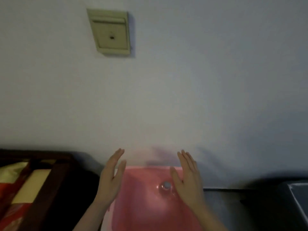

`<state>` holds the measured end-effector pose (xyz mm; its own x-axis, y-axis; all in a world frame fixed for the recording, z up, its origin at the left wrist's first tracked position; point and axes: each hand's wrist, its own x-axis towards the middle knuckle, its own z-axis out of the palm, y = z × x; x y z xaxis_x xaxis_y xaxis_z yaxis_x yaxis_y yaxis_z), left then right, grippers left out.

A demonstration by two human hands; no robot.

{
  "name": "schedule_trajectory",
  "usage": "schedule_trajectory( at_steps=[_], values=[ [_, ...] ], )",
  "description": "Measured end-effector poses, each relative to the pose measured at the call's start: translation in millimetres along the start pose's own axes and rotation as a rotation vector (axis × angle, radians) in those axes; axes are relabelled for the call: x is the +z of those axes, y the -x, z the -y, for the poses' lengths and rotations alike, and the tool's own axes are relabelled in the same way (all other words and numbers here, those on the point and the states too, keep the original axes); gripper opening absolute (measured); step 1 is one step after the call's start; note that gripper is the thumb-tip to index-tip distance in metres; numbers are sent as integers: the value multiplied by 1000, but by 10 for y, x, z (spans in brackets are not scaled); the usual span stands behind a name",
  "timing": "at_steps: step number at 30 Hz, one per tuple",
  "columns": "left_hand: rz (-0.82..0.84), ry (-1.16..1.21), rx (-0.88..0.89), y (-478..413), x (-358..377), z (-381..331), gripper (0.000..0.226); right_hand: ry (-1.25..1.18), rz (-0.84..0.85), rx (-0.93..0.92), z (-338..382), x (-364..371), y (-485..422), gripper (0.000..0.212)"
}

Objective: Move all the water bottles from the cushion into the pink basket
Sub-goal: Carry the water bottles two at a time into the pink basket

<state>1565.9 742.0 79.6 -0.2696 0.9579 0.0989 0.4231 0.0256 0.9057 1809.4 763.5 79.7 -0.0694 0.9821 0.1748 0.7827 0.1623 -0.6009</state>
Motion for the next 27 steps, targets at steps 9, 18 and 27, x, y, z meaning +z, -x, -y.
schedule_trajectory(
  at_steps=[9, 18, 27],
  values=[
    [-531, -713, 79, 1658, -2302, -705, 56, 5, 85, -720, 2088, -215, 297, 62],
    [-891, -1039, -458, 4935, -3634, -875, 64, -127, 301, -1211, 3846, 147, 2470, 68],
    [-1089, -918, -855, 7580, -4307, -728, 66, -55, 543, -1333, 4768, 779, 4707, 71]
  ],
)
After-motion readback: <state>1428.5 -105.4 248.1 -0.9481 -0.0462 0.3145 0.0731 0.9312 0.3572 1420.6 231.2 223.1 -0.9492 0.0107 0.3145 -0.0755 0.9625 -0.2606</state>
